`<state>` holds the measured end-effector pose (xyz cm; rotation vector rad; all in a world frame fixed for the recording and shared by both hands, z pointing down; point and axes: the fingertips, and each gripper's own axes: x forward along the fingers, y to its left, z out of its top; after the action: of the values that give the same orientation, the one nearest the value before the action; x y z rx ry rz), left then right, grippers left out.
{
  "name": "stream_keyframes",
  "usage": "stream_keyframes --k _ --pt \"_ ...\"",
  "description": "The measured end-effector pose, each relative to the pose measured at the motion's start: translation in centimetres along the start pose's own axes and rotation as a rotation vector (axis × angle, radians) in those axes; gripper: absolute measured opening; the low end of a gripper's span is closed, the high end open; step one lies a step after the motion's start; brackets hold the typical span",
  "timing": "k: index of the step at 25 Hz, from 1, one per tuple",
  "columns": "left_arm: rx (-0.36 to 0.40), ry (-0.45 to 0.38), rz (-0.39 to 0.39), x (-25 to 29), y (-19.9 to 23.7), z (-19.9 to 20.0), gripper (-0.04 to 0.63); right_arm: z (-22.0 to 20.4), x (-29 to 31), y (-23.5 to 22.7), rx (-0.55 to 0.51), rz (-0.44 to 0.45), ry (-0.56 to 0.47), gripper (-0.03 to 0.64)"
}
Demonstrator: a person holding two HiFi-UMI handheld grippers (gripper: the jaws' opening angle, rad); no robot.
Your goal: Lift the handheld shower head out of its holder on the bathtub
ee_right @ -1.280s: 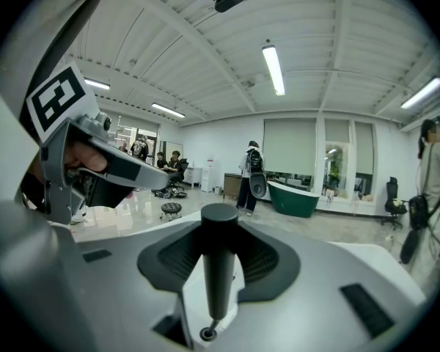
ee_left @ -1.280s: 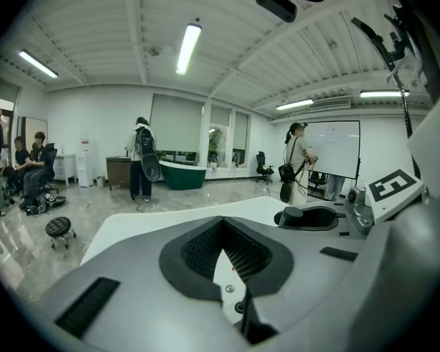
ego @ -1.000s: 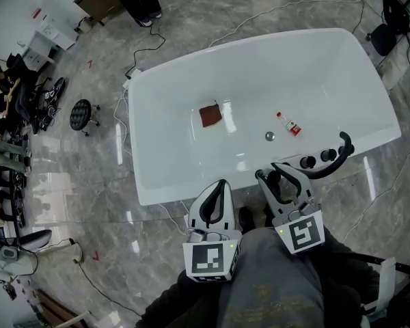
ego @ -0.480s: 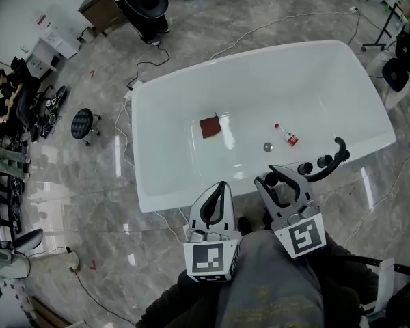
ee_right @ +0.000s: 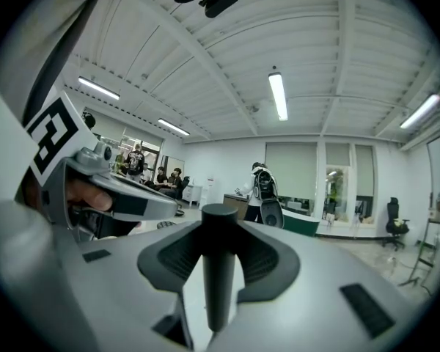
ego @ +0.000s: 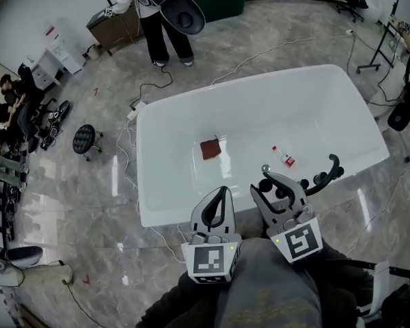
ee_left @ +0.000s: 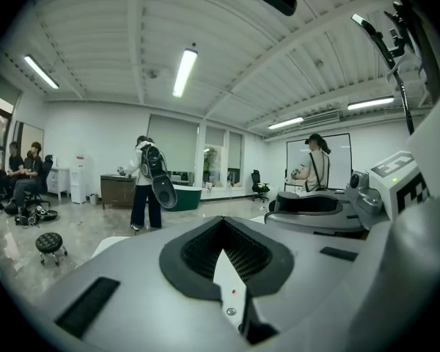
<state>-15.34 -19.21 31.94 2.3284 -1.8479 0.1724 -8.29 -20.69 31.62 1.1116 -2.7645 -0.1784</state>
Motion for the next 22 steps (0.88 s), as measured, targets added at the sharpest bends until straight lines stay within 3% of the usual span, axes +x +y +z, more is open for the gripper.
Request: stream_keyframes --k 9,22 --pt "-0.01 -0.053 -0.008 -0.2 -0.1 2.1 0.002 3.4 -0.2 -0.3 -0.015 -0.005 -0.047 0.143" --pt "-0.002 -0.064 -0.011 -1.6 0.2 1.9 0.002 4.4 -0.7 1.3 -0.038 -0.01 -0.083 0.143"
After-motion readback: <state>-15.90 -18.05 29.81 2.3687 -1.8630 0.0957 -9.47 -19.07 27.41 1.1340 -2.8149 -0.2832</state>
